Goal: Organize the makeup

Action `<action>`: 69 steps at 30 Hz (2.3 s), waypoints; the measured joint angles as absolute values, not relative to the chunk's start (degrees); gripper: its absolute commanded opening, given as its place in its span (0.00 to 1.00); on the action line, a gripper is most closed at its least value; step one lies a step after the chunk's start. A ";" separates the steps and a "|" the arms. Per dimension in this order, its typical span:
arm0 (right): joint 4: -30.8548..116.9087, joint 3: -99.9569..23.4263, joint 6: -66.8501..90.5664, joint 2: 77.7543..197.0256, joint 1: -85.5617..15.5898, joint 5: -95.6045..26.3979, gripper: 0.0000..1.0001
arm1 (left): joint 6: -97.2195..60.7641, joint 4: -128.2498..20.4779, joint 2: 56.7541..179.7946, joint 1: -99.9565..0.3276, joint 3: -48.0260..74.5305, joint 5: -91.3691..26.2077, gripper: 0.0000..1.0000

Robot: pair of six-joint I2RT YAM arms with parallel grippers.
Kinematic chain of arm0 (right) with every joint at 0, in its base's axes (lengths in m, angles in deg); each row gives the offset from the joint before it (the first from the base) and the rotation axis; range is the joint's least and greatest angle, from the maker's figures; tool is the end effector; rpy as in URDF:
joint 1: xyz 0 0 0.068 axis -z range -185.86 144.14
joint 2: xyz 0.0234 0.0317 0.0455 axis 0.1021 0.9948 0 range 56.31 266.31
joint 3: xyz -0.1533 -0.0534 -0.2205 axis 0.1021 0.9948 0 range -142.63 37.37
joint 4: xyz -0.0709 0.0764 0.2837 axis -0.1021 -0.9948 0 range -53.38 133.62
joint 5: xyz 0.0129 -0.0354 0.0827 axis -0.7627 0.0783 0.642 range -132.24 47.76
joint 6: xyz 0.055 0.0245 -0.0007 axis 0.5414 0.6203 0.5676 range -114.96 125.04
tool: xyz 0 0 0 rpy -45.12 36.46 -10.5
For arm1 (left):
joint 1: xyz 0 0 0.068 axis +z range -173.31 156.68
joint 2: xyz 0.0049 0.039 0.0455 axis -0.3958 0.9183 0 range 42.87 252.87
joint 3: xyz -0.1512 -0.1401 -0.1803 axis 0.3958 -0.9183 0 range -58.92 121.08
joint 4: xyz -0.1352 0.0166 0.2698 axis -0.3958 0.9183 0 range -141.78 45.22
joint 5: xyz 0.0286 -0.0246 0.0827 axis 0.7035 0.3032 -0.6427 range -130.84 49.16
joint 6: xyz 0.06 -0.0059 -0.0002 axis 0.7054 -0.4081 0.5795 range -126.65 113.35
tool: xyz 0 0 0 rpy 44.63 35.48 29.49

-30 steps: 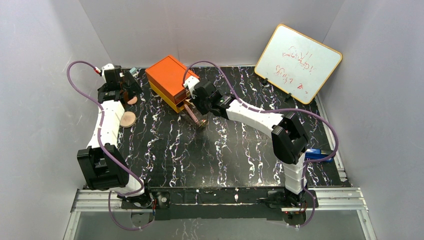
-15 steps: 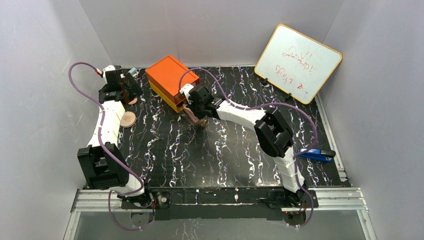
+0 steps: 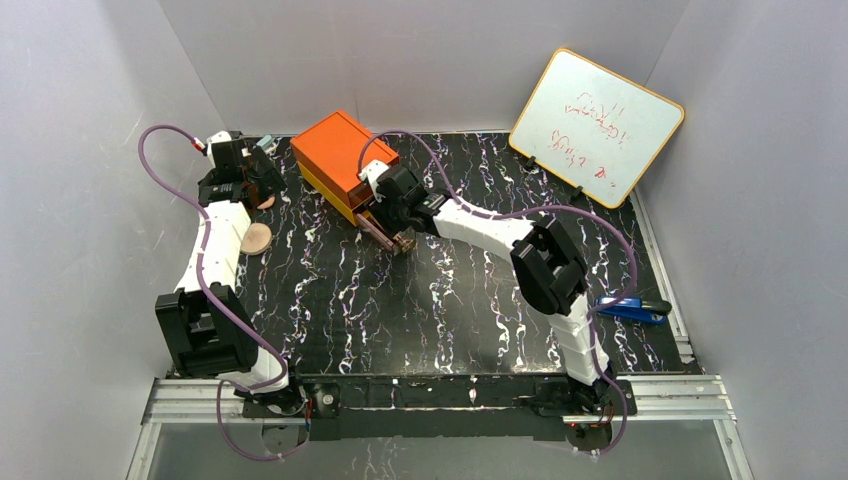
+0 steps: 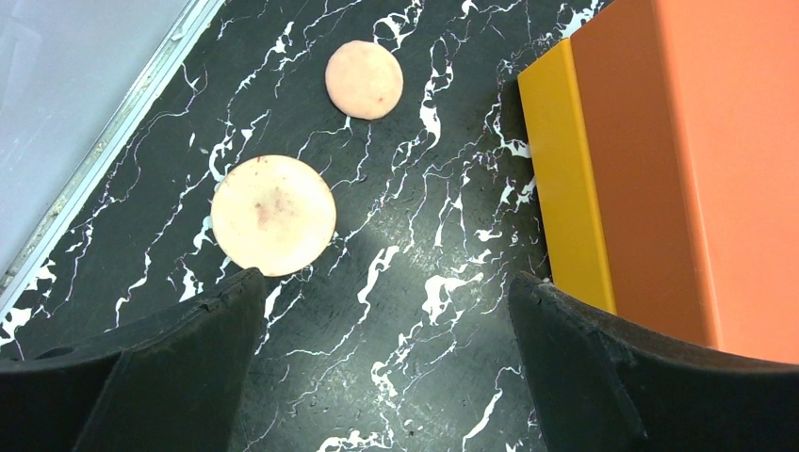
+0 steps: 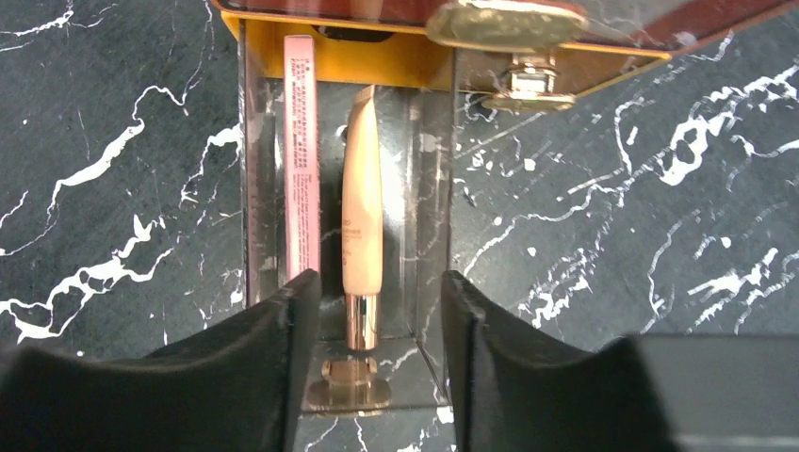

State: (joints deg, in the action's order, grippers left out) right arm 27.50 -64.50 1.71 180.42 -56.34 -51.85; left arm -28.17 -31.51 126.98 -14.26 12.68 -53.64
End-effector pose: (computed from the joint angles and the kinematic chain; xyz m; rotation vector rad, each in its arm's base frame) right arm 0.3561 0.4200 0.2062 -0.9326 2.0390 0.2610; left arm 0.3795 0.0704 0.3097 -0.6858 2.0157 0.1110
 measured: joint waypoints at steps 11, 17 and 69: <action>31.04 -53.83 6.96 164.29 -56.32 -62.76 0.67 | -28.32 -32.12 127.01 -14.26 11.76 -53.18 0.99; 27.68 -49.98 12.42 162.81 -55.79 -66.39 0.71 | -28.32 -32.38 127.01 -14.26 11.71 -52.79 0.98; 30.50 -66.03 31.94 188.93 -55.35 -60.31 0.74 | -28.06 -32.49 127.01 -13.67 11.06 -52.28 0.98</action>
State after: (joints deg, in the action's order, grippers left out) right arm 30.50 -66.03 31.94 188.93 -55.35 -60.31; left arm -28.06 -32.49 127.01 -13.67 11.06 -52.28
